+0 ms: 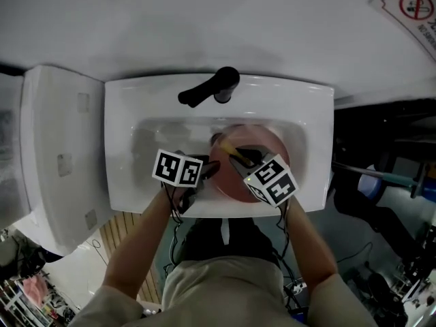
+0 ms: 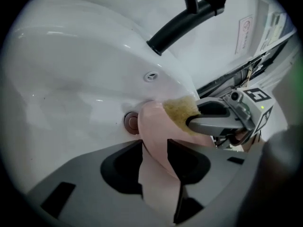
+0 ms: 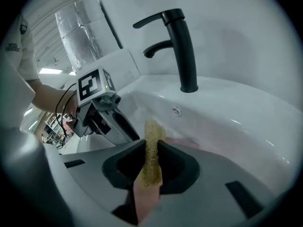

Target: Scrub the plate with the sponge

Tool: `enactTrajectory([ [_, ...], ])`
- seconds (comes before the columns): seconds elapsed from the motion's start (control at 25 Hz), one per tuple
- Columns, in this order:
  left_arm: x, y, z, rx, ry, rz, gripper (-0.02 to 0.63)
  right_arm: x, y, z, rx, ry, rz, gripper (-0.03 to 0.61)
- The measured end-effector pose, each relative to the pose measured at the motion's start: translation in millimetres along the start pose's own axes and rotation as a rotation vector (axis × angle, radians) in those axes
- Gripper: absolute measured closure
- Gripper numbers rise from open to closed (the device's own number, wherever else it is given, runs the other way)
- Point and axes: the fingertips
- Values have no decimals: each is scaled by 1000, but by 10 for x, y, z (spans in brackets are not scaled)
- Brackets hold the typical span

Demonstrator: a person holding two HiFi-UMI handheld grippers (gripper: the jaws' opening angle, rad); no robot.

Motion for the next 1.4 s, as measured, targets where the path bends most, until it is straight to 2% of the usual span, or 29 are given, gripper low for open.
enactTrajectory([
  [0.2, 70, -86, 69, -21, -28, -1, 504, 163, -13, 115, -33, -59, -10, 497],
  [0.36, 150, -113, 146, -19, -54, 2, 507, 310, -73, 212, -30, -111, -56, 497],
  [0.6, 162, -145, 78, -85, -2, -4, 541, 530, -120, 337, -64, -182, -86, 499],
  [0.76, 118, -202, 41, -79, 22, -43, 553, 621, 5, 288, -3, -170, -77, 499],
  [0.84, 92, -227, 24, -69, 31, -59, 555, 651, 120, 249, 4, -175, -49, 500],
  [1.0, 33, -285, -35, -71, 58, -92, 563, 620, 453, 252, -45, -228, 67, 500],
  [1.4, -95, -379, -138, -56, 105, -160, 574, 249, 982, 540, 6, -330, 219, 500],
])
Point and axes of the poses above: the fingertips, and each gripper's own axes: x forward along the fingers, y to its right, z out of its underside, and after that the axes turned 10 degrees about x, right-handed
